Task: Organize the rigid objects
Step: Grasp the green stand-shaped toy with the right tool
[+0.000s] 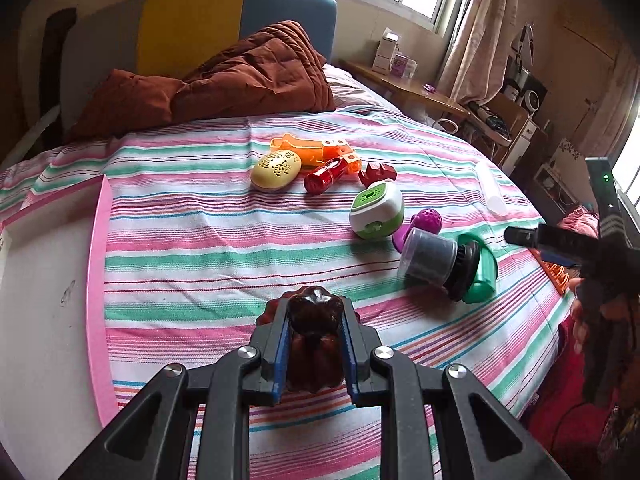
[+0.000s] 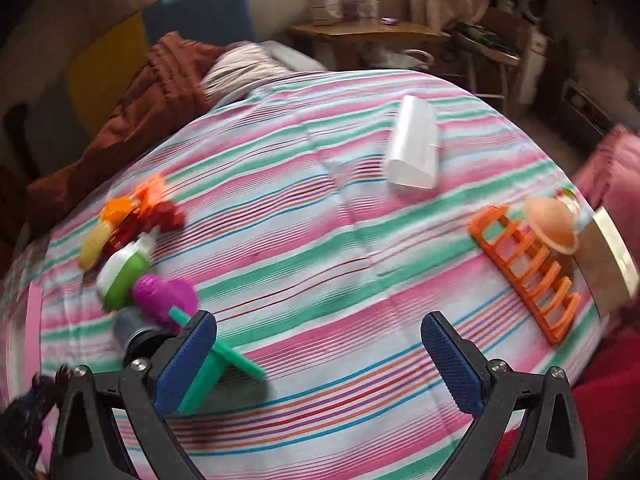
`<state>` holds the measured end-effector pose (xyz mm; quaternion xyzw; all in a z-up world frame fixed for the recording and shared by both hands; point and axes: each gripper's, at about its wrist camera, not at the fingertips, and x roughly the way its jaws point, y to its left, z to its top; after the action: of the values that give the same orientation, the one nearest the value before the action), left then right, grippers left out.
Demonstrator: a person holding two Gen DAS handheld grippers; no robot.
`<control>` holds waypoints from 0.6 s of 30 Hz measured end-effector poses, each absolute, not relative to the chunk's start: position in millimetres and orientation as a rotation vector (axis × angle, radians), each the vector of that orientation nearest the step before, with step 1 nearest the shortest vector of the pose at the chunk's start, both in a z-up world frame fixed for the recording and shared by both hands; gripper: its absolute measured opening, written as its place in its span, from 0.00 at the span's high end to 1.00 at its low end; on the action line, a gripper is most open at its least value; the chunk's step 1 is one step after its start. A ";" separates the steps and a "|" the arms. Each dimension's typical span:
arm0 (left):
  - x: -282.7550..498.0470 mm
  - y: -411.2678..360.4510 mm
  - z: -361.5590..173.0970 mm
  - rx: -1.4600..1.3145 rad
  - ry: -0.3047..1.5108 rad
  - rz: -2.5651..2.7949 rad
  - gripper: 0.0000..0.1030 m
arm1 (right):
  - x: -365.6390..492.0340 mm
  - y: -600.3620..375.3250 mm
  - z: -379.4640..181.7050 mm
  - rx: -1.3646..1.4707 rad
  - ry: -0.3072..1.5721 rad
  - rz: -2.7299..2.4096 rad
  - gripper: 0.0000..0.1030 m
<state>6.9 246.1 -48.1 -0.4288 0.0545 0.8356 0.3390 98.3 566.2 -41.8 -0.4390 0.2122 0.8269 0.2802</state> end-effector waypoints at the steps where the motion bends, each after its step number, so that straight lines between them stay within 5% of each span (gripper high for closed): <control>1: 7.2 246.2 -48.0 -1.116 0.141 2.176 0.79 | 104.3 575.3 -40.8 -1.155 0.590 2.180 0.00; 5: 6.9 246.4 -48.0 -1.117 0.137 2.177 0.79 | 110.8 570.6 -20.1 -1.097 0.600 2.315 0.00; 10: 6.9 244.4 -47.5 -1.116 0.149 2.198 0.79 | 91.5 517.8 -20.6 -1.286 0.320 2.434 0.08; 13: 7.7 242.8 -47.6 -1.118 0.160 2.222 0.79 | 88.8 513.9 -40.5 -1.435 0.481 2.397 0.24; 18: 10.9 244.4 -47.2 -1.109 0.195 2.256 0.79 | 87.4 504.0 -52.4 -1.483 0.531 2.412 0.27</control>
<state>10.9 244.4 -47.2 -0.4187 0.0737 0.8522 0.3050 87.4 504.0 -52.4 -0.5103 0.1827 0.8302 0.1299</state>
